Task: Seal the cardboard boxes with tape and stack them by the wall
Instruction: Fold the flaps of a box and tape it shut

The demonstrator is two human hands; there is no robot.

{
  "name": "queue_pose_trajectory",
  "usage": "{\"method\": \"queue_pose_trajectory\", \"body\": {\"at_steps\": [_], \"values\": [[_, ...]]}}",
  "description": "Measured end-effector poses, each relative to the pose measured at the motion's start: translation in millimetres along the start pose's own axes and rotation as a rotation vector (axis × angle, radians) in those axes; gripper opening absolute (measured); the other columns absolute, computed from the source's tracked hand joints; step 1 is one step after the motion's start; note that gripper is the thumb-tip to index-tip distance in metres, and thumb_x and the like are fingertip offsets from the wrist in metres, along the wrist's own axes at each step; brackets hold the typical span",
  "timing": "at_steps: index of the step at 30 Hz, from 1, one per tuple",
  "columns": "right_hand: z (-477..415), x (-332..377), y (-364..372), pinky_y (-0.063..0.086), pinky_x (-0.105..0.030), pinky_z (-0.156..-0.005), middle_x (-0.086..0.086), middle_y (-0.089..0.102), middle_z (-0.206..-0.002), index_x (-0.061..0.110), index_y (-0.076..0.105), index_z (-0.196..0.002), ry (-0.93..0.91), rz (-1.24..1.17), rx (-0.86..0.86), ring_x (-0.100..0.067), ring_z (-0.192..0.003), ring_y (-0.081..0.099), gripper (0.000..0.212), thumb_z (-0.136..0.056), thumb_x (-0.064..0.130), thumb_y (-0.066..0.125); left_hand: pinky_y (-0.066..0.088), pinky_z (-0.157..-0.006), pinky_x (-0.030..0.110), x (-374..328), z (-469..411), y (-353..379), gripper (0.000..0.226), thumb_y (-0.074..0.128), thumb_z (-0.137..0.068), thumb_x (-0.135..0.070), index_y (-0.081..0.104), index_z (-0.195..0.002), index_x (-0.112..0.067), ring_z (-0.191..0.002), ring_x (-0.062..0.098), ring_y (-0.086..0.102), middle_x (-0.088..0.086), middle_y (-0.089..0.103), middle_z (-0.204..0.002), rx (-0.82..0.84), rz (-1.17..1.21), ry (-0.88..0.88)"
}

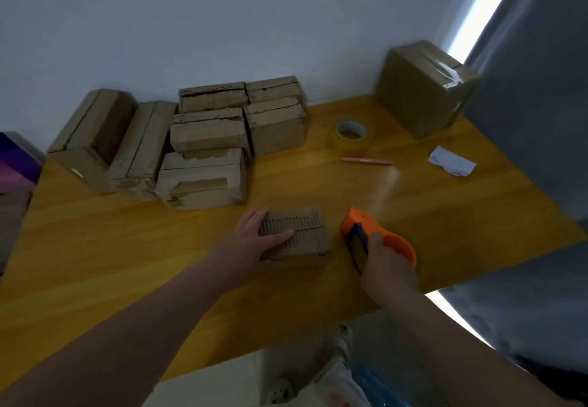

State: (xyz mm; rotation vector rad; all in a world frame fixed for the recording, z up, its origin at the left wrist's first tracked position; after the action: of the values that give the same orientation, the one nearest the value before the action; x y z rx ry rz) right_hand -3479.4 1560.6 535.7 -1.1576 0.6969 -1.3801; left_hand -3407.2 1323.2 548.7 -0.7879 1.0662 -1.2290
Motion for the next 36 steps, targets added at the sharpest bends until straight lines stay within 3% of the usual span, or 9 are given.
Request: {"method": "queue_pose_trajectory", "body": {"at_steps": [5, 11, 16, 20, 25, 29, 32, 34, 36], "values": [[-7.5, 12.9, -46.4, 0.049, -0.050, -0.069, -0.006, 0.053, -0.086, 0.020, 0.029, -0.109, 0.031, -0.660, -0.182, -0.025, -0.069, 0.053, 0.025, -0.096, 0.017, 0.050, 0.013, -0.117, 0.047, 4.1, 0.5, -2.8, 0.067, 0.056, -0.095, -0.030, 0.019, -0.147, -0.049, -0.147, 0.028, -0.012, 0.001, -0.015, -0.160, 0.040, -0.006, 0.047], [3.2, 54.9, -98.6, 0.055, -0.033, -0.076, 0.017, 0.050, -0.104, 0.033, 0.038, -0.119, -0.214, -0.776, -0.077, -0.008, -0.094, 0.057, 0.080, -0.059, 0.039, 0.089, 0.015, -0.117, 0.044, 9.2, 0.8, -10.1, 0.070, 0.060, -0.093, -0.018, 0.024, -0.149, -0.038, -0.147, 0.025, -0.010, -0.004, -0.007, -0.161, 0.046, 0.061, 0.082], [2.5, 93.2, -98.8, 0.057, -0.021, -0.070, 0.012, 0.055, -0.109, 0.033, 0.045, -0.120, -0.449, -0.636, 0.174, -0.005, -0.093, 0.061, 0.075, -0.062, 0.021, 0.090, 0.019, -0.118, 0.040, 18.9, 4.4, -8.5, 0.064, 0.062, -0.091, -0.017, 0.033, -0.148, -0.025, -0.148, 0.023, -0.002, -0.005, 0.012, -0.160, 0.018, 0.107, 0.138], [-3.1, 108.7, -94.0, 0.047, -0.008, -0.060, 0.011, 0.056, -0.103, 0.027, 0.050, -0.119, -0.570, -0.517, 0.178, 0.003, -0.083, 0.058, 0.062, -0.069, 0.013, 0.085, 0.019, -0.117, 0.034, 23.8, 8.6, -7.5, 0.059, 0.063, -0.090, -0.016, 0.041, -0.145, -0.017, -0.147, 0.018, 0.004, -0.004, 0.025, -0.156, -0.024, 0.150, 0.160], [-13.4, 105.4, -100.5, 0.049, -0.019, -0.075, 0.002, 0.054, -0.115, 0.027, 0.045, -0.132, -0.651, -0.152, 0.103, -0.011, -0.098, 0.054, 0.072, -0.071, 0.027, 0.083, 0.016, -0.115, 0.025, 17.6, 11.5, -7.9, 0.057, 0.056, -0.094, -0.014, 0.036, -0.147, -0.021, -0.147, 0.013, 0.010, -0.010, 0.022, -0.157, -0.056, 0.161, 0.122], [-15.6, 100.6, -96.5, 0.048, -0.025, -0.075, -0.001, 0.053, -0.116, 0.026, 0.041, -0.133, -0.627, -0.083, 0.099, -0.015, -0.100, 0.054, 0.075, -0.071, 0.028, 0.083, 0.033, -0.110, 0.028, 14.5, 16.2, -13.7, 0.049, 0.058, -0.093, -0.016, 0.046, -0.141, -0.022, -0.141, 0.013, 0.028, -0.010, 0.036, -0.151, -0.101, 0.262, 0.083], [-16.2, 96.9, -94.8, 0.049, -0.023, -0.074, -0.001, 0.053, -0.116, 0.027, 0.041, -0.132, -0.630, -0.118, 0.103, -0.015, -0.100, 0.055, 0.076, -0.070, 0.028, 0.083, 0.042, -0.083, 0.026, 17.5, 16.2, -25.8, 0.024, 0.053, -0.097, -0.017, 0.065, -0.118, -0.014, -0.112, 0.017, 0.055, 0.000, 0.062, -0.121, -0.292, 0.602, -0.127], [-14.8, 94.7, -94.7, 0.048, -0.022, -0.073, 0.000, 0.053, -0.116, 0.027, 0.041, -0.132, -0.642, -0.146, 0.096, -0.015, -0.101, 0.055, 0.075, -0.070, 0.028, 0.083, 0.047, -0.081, 0.029, 18.9, 17.8, -32.0, 0.024, 0.046, -0.100, -0.023, 0.064, -0.109, -0.010, -0.099, 0.019, 0.060, 0.008, 0.065, -0.110, -0.349, 1.129, -0.418], [-12.9, 92.9, -94.8, 0.050, -0.021, -0.073, 0.001, 0.053, -0.117, 0.027, 0.042, -0.133, -0.655, -0.157, 0.083, -0.013, -0.101, 0.055, 0.075, -0.071, 0.028, 0.083, 0.053, -0.081, 0.034, 15.8, 16.6, -37.4, 0.034, 0.042, -0.101, -0.032, 0.064, -0.100, -0.006, -0.088, 0.022, 0.064, 0.014, 0.067, -0.095, -0.263, 1.624, -0.546]]}}
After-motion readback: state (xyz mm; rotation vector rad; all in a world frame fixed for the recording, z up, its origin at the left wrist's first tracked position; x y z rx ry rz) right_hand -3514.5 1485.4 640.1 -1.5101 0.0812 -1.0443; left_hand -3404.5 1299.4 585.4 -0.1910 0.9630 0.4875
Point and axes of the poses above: each hand's wrist, its own z-axis away from the middle knuckle, its own y-axis out of the palm, x = y × z, the point moved 3 cm from there along -z, towards the middle knuckle
